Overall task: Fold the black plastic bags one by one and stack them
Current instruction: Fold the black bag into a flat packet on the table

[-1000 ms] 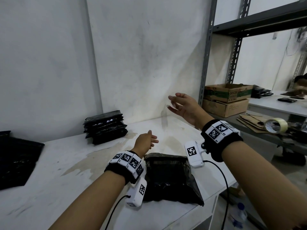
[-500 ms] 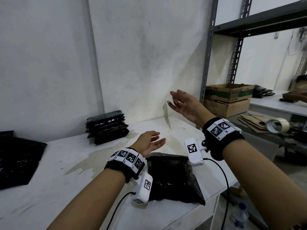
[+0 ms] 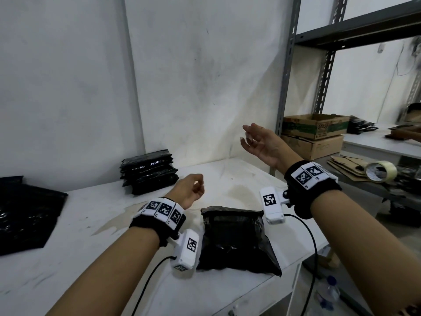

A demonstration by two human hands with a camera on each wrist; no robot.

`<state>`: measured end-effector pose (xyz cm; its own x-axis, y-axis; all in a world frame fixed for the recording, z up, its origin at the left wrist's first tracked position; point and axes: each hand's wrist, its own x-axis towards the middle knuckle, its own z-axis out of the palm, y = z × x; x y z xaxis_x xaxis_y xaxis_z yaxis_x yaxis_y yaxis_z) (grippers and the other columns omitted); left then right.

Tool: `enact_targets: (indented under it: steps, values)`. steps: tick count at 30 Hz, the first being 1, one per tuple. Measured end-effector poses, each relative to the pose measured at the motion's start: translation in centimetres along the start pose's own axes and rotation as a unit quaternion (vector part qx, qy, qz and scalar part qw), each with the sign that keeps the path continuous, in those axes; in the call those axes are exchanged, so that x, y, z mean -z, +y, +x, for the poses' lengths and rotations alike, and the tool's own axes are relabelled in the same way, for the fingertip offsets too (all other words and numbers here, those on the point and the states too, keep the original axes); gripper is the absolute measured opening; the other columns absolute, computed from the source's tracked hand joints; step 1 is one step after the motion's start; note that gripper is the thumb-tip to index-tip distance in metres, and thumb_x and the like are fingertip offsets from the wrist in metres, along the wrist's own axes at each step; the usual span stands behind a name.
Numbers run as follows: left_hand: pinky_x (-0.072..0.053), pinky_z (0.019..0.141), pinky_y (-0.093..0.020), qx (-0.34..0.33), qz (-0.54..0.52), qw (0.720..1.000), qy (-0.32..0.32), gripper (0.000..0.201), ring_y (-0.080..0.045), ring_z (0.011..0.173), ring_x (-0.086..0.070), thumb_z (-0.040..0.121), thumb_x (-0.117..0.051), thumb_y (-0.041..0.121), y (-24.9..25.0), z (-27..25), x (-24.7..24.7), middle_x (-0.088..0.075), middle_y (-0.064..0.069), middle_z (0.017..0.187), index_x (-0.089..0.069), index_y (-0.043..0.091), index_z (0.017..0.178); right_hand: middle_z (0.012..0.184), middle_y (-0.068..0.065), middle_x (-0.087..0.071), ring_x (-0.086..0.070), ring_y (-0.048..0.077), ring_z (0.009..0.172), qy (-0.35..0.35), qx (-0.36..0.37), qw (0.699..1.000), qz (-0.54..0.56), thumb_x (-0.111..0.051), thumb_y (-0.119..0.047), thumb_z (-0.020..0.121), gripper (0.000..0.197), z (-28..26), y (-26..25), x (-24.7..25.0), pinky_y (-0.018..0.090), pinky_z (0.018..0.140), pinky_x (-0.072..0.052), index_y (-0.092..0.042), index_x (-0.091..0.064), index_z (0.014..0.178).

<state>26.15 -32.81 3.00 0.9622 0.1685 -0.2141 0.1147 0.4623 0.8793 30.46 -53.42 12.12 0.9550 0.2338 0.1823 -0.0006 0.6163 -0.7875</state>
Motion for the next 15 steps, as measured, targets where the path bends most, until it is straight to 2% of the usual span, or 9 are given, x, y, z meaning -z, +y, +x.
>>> enact_targets:
  steps: [2,5,8,10,13,15]
  values:
    - [-0.044,0.045,-0.014,0.000,0.010,1.000,0.018,0.021,-0.011,0.065,-0.044,0.085,-0.046,-0.010,0.5,0.1,1.0,-0.046,-0.006,0.076,-0.043,0.009,0.077,0.066,0.002,-0.067,-0.051,0.012,0.068,0.020,-0.006,1.000,-0.012,-0.061,-0.006,0.091,0.011,-0.1,0.1,1.2,0.026,0.065,-0.058,-0.002,-0.055,0.099]
    - [-0.045,0.046,-0.014,0.020,0.042,0.999,0.007,0.016,-0.009,0.069,-0.047,0.088,-0.044,-0.008,1.0,0.1,2.0,-0.053,-0.008,0.086,-0.046,0.007,0.084,0.063,0.003,-0.066,-0.049,0.014,0.072,0.049,-0.023,0.997,-0.052,-0.056,-0.010,0.095,0.013,-0.4,0.4,3.2,0.023,0.064,-0.058,0.000,-0.055,0.103]
    - [-0.046,0.045,-0.013,0.039,0.071,0.997,-0.007,0.017,-0.007,0.070,-0.050,0.089,-0.044,-0.007,1.4,0.1,2.6,-0.057,-0.007,0.086,-0.048,0.008,0.082,0.072,0.007,-0.048,-0.045,0.014,0.070,0.070,-0.038,0.991,-0.104,-0.055,-0.008,0.094,0.013,-0.5,0.9,4.9,0.020,0.064,-0.058,0.003,-0.060,0.089]
    - [-0.048,0.047,-0.014,0.039,0.076,0.996,-0.013,0.017,-0.008,0.071,-0.051,0.089,-0.047,-0.006,1.5,0.2,2.9,-0.056,-0.007,0.083,-0.048,0.008,0.079,0.072,0.006,-0.042,-0.045,0.013,0.068,0.085,-0.050,0.986,-0.134,-0.056,-0.005,0.093,0.009,-0.6,1.3,5.7,0.018,0.062,-0.057,0.002,-0.061,0.087]
    - [-0.050,0.049,-0.013,0.044,0.090,0.995,-0.013,0.020,-0.009,0.069,-0.051,0.089,-0.055,-0.007,1.6,0.2,2.9,-0.056,-0.005,0.078,-0.050,0.007,0.076,0.068,0.005,-0.047,-0.048,0.014,0.066,0.102,-0.066,0.981,-0.152,-0.055,-0.003,0.094,0.010,-0.8,1.7,7.1,0.018,0.061,-0.056,0.002,-0.061,0.088]
    - [-0.051,0.049,-0.013,0.056,0.110,0.992,-0.006,0.021,-0.009,0.068,-0.051,0.089,-0.057,-0.007,1.7,0.3,3.0,-0.055,-0.003,0.077,-0.050,0.008,0.076,0.072,0.007,-0.054,-0.051,0.016,0.068,0.103,-0.072,0.977,-0.173,-0.051,-0.003,0.096,0.011,-1.1,1.9,7.9,0.018,0.059,-0.056,-0.001,-0.058,0.088]
